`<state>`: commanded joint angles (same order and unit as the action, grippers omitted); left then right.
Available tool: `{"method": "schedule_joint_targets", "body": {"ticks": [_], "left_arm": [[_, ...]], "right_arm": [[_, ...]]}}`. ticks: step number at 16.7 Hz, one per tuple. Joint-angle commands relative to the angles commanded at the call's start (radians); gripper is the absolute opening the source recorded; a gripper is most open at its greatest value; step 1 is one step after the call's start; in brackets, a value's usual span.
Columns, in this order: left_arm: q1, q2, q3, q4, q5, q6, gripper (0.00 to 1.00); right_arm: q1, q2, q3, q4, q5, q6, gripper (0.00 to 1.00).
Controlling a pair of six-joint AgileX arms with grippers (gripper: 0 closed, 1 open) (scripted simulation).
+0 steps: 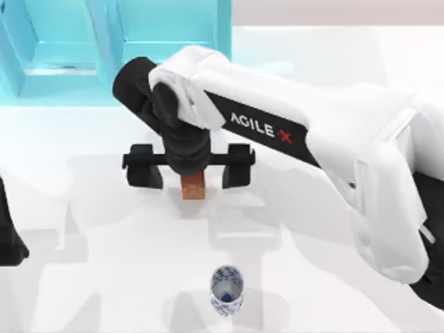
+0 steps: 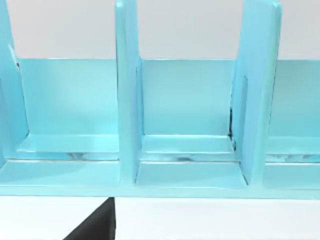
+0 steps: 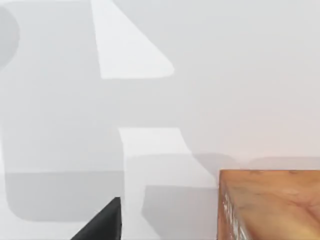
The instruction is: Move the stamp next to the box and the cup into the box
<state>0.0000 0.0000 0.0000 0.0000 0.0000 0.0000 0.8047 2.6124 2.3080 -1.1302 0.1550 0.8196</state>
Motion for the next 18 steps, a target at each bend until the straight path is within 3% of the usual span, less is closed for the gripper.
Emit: {"method": "schedule_joint_targets", "body": {"ticks": [11, 18], "left_arm": [[0.0, 0.0, 0.0, 0.0, 0.0, 0.0, 1.0], [0.0, 0.0, 0.0, 0.0, 0.0, 0.0, 1.0]], "right_arm": [[0.0, 0.0, 0.0, 0.0, 0.0, 0.0, 0.02], [0.0, 0.0, 0.0, 0.0, 0.0, 0.0, 0.0]]}}
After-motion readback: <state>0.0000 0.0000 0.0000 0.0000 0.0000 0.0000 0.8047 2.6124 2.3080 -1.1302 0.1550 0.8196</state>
